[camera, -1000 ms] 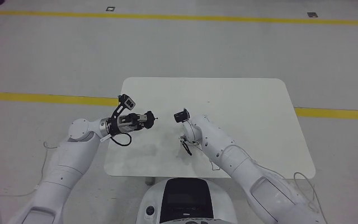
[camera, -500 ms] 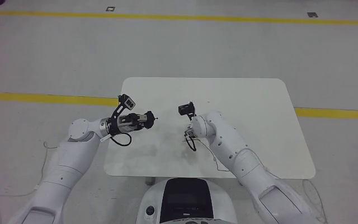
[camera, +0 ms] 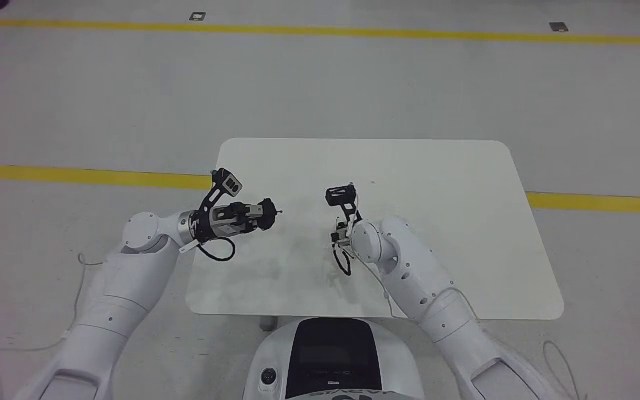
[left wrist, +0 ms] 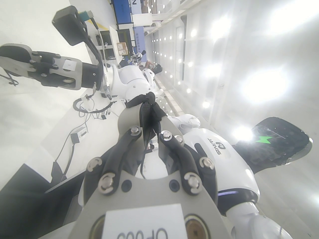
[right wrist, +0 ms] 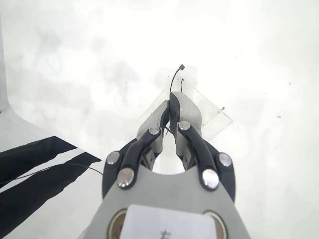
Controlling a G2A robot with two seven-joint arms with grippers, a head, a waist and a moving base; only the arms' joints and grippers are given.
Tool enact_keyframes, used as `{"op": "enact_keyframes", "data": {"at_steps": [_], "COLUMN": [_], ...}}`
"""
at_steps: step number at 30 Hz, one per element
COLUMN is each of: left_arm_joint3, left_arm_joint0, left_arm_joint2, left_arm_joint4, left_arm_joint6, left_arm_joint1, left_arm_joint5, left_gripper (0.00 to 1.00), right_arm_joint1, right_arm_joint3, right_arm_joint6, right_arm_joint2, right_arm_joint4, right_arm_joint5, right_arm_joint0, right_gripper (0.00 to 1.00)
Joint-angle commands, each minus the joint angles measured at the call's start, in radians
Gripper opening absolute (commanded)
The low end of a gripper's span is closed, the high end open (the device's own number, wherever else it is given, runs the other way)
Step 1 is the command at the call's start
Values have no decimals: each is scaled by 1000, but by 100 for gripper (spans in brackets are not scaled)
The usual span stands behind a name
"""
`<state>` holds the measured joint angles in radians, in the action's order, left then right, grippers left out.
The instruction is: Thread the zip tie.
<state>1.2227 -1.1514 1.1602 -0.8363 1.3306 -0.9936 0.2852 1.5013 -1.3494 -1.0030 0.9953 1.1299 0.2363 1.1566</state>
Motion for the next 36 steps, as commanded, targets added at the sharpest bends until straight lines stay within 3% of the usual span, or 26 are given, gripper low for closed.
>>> {"op": "enact_keyframes", "data": {"at_steps": [1,10,16,25,27,32,36], "left_arm_joint3": [0,0,0,0,0,0,0], "left_arm_joint0": [0,0,0,0,0,0,0], "left_arm_joint2": [0,0,0,0,0,0,0], "left_arm_joint4": [0,0,0,0,0,0,0], "left_arm_joint6": [0,0,0,0,0,0,0], "left_arm_joint1": [0,0,0,0,0,0,0], "left_arm_joint5": [0,0,0,0,0,0,0], "left_gripper": [0,0,0,0,0,0,0], "right_arm_joint1": [-3,-16,-22,-22,-24,-27,-30], "right_arm_joint3": [-23,-113,-178,-182,-181,-276,-335], "right_arm_joint6": [12,61,71,70,123,262,342], "right_arm_joint2": [7,45,91,93,101,171,207], "right_arm_joint4": [6,19,-30,-33,-26,-120,-206], "right_arm_joint5": [-2,14,25,24,33,81,58], "right_arm_joint0": [11,68,94,95,110,187,252], "right_gripper": [0,0,0,0,0,0,0]}}
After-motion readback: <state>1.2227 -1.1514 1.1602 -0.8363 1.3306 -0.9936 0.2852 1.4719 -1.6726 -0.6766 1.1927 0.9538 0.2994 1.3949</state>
